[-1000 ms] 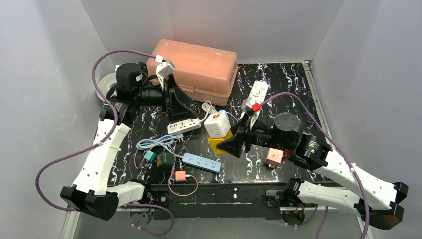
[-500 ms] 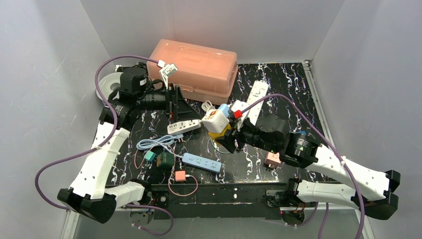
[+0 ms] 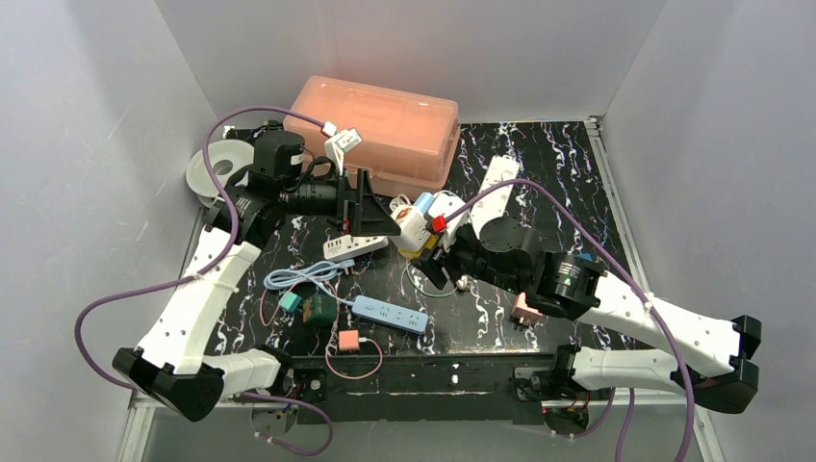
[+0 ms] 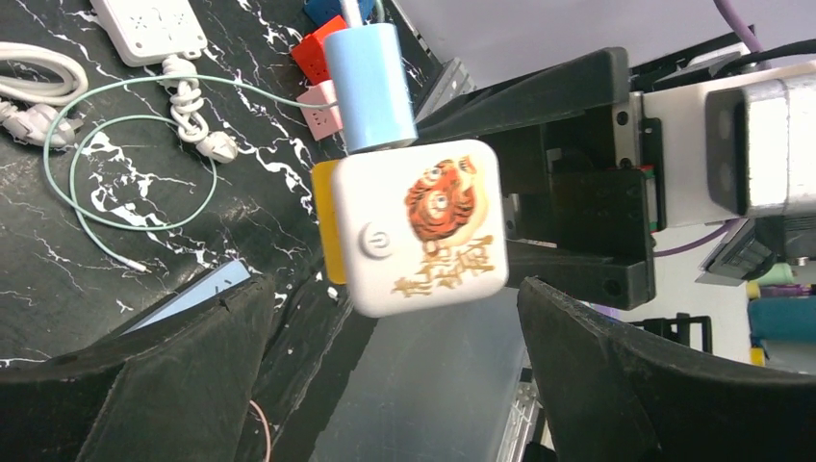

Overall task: Pull the plug off the socket
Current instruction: Remove the plug from the socket.

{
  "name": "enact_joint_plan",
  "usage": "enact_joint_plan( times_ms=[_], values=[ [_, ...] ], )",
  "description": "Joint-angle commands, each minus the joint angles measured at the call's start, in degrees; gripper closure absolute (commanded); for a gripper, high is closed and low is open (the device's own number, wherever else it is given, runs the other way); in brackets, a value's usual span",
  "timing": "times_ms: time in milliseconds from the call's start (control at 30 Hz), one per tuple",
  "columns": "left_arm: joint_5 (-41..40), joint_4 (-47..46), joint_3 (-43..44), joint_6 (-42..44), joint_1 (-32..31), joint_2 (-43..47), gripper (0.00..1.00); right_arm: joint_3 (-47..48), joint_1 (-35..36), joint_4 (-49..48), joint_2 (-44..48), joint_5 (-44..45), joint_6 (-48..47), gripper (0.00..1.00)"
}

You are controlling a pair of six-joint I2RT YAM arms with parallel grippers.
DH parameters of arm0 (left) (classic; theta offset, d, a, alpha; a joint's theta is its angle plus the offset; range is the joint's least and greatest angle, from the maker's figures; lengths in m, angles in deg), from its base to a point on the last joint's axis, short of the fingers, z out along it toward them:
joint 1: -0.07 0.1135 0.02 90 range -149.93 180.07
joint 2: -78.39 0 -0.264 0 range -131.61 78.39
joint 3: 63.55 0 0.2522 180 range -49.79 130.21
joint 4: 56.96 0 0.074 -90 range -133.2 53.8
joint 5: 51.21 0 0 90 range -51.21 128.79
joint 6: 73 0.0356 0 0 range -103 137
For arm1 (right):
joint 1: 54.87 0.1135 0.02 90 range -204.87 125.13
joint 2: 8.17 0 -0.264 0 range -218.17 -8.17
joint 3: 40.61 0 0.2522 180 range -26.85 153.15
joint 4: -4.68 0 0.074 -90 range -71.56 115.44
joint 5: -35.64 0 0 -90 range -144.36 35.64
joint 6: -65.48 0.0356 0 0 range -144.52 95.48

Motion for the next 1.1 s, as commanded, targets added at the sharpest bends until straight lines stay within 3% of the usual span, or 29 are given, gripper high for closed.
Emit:
enact_joint_plan(
  times_ms=[0,367,733,900,1067],
  values=[
    [-1.22,1.69,2.68,1.21,-1.69,2.11,0.02,4.53,0.31,-7.08,0.09,1.76,-2.25,0.99],
    [-8.58,1.39,0.26,6.25,-6.60,4.22,0.02,6.31,0.67,-8.76,-2.36,1.31,-2.42,0.99],
    [-13.06,-1.67,-0.63,6.67,-7.60,3.99,0.02,6.61,2.40,-11.13,-3.76,3.21,-3.52,0.99],
    [-14.87,-2.34,-0.87,6.73,-7.78,4.08,0.06,7.03,2.93,-12.29,-4.57,4.80,-4.49,0.99],
    [-16.20,-2.35,-0.70,6.83,-8.12,4.17,0.03,7.22,3.20,-13.53,-5.29,5.43,-5.02,0.99]
  ],
)
